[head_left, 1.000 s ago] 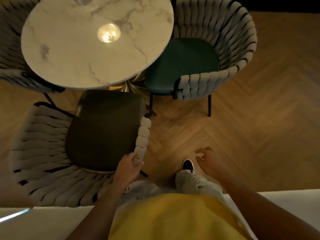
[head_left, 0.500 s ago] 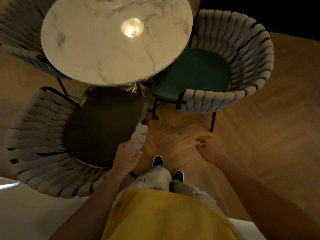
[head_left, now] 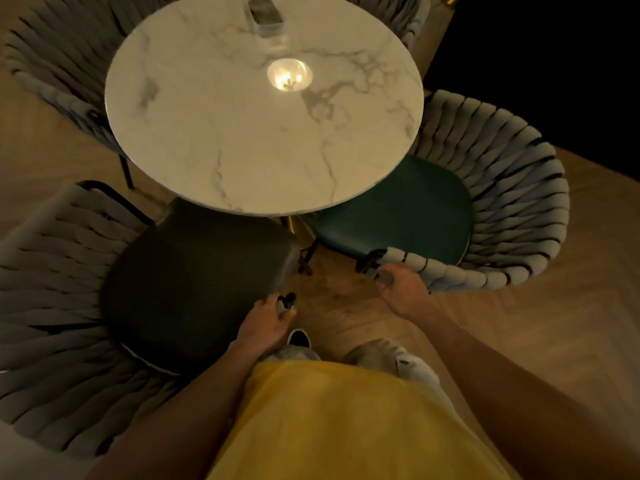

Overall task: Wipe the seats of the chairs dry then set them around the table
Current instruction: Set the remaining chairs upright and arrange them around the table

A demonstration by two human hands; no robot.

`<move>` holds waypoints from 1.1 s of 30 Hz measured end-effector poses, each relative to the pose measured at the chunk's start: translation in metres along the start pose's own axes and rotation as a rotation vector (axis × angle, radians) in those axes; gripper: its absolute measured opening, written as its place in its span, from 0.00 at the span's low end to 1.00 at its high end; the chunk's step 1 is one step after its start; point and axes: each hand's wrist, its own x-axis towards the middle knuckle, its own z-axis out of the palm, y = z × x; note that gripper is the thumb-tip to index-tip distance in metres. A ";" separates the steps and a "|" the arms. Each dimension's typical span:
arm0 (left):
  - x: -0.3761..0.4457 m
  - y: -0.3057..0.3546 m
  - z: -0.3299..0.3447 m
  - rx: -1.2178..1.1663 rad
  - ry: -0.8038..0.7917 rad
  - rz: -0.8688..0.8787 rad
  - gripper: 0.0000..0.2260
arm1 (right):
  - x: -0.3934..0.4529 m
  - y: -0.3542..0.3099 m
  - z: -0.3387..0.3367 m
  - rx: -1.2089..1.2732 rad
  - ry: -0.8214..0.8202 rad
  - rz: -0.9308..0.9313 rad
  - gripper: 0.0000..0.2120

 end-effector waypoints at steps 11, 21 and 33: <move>0.022 0.019 0.019 -0.050 -0.046 -0.195 0.32 | 0.070 0.031 -0.006 -0.279 -0.070 -0.022 0.24; 0.044 0.063 0.025 0.378 -0.160 -0.316 0.29 | 0.112 0.051 -0.002 -0.410 -0.361 -0.066 0.21; 0.041 0.043 0.027 0.307 -0.040 -0.281 0.23 | 0.108 0.055 -0.007 -0.487 -0.367 -0.106 0.26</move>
